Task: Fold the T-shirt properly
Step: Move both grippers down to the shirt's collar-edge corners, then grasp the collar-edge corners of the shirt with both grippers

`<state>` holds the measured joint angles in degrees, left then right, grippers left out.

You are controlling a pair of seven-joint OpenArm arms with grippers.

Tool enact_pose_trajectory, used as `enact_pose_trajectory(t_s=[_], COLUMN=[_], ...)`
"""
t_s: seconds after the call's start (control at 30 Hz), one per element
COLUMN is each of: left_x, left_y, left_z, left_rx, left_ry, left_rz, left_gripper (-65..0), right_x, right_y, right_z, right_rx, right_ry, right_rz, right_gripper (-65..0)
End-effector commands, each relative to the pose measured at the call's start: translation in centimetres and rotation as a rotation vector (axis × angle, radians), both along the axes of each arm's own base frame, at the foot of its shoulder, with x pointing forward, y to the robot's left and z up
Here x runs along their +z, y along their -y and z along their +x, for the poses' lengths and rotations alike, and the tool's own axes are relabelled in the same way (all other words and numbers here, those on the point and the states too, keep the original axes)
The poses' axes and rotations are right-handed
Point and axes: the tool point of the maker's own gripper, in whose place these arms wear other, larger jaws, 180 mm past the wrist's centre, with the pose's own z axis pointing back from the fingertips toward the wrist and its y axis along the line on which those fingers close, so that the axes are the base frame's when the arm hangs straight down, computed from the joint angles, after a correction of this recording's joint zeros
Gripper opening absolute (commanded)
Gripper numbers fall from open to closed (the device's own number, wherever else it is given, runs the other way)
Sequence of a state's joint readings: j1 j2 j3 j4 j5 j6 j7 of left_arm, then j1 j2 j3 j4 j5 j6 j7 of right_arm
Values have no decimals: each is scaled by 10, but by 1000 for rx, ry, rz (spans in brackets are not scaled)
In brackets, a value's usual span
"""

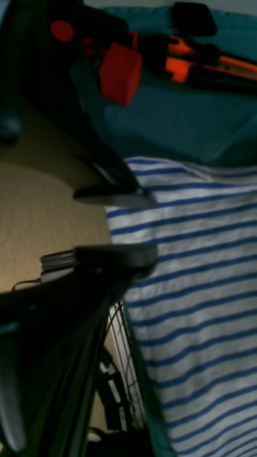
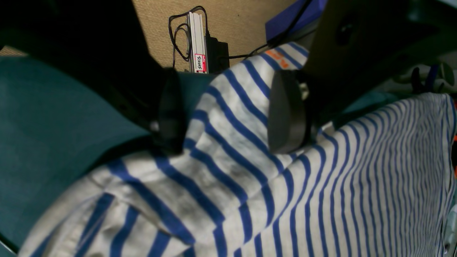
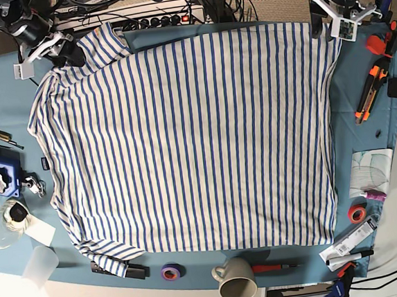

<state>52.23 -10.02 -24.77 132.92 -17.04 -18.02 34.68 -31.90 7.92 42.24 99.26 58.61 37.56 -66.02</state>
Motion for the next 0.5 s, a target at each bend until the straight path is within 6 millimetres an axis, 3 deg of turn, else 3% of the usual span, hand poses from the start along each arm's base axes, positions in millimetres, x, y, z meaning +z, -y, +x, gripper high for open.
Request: enact_pose_trajectory(t_s=[0.0, 0.17, 0.33, 0.47], left_x=[6, -4, -10, -30], left_y=[2, -3, -20, -36], left_z=[4, 6, 11, 12], left_rx=[-4, 45, 133, 215], left_ry=[16, -65, -50, -124], left_rz=[-6, -18, 12, 30], left_gripper=[-456, -356, -340, -340], right_x=[-4, -7, -7, -7], right_y=[1, -1, -1, -1], right_z=[-9, -13, -14, -15], right_rx=[22, 34, 36, 37], right_ry=[-52, -75, -79, -83], right_rz=[-13, -11, -11, -10], right_gripper=[-287, -287, -287, -287])
